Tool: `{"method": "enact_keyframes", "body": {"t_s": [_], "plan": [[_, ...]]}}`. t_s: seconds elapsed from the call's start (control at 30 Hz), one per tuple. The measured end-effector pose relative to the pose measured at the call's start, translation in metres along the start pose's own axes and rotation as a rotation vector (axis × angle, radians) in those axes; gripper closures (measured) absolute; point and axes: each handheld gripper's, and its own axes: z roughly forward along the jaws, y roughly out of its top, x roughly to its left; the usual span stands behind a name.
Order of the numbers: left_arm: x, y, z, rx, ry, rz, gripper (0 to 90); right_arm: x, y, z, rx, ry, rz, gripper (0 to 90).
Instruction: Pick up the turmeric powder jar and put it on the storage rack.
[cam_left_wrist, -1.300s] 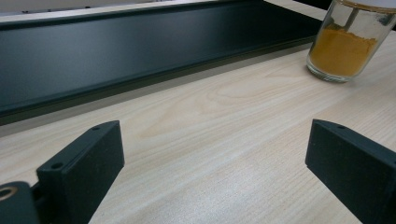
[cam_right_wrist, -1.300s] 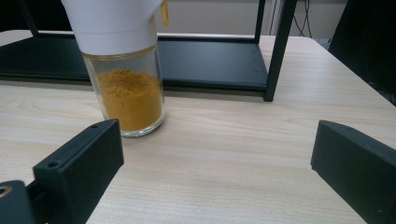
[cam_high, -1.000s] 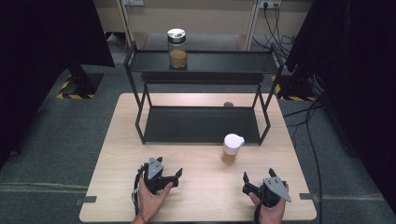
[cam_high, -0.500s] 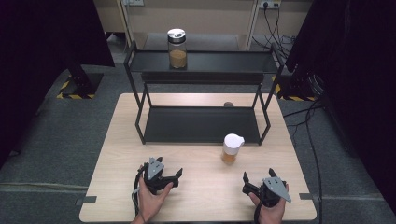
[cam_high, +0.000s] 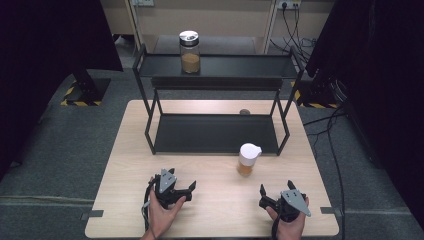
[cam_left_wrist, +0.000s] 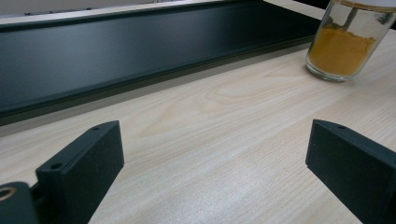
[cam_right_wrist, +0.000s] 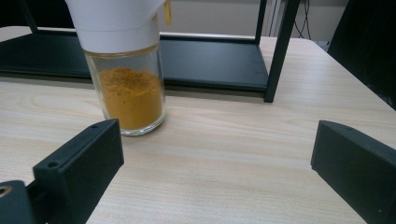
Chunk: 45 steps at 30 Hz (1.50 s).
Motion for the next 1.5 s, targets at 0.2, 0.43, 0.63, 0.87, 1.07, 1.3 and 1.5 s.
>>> {"method": "enact_keyframes", "body": {"t_s": [0.2,0.43,0.63,0.87,1.07,1.3,1.5], "plan": [[-0.0004,-0.0005,-0.0001,-0.003,0.001,-0.011,3.4,-0.0009,0.0001,0.0,0.0,0.004,0.002,2.4],[-0.0002,-0.0008,-0.0002,-0.004,-0.002,-0.007,3.3,-0.0014,0.0004,0.0002,0.002,0.008,0.0,2.4],[-0.0008,-0.001,-0.0002,-0.005,-0.005,-0.007,3.2,-0.0004,-0.0001,0.0001,-0.001,0.007,-0.001,2.4],[-0.0004,0.0005,0.0017,0.0,-0.012,-0.009,2.9,-0.0016,-0.0007,-0.0002,-0.004,0.014,-0.003,2.4],[0.0009,0.001,0.0036,0.0,-0.018,-0.023,2.8,-0.0019,-0.0006,-0.0002,-0.003,0.015,-0.001,2.5],[0.0012,0.0018,0.0049,0.001,-0.016,-0.025,2.6,-0.0045,-0.0005,0.0001,-0.003,0.023,0.009,2.4],[0.0018,0.0004,0.0041,-0.007,-0.017,-0.029,2.6,-0.0055,-0.0003,0.0002,-0.002,0.03,0.007,2.4]]}}
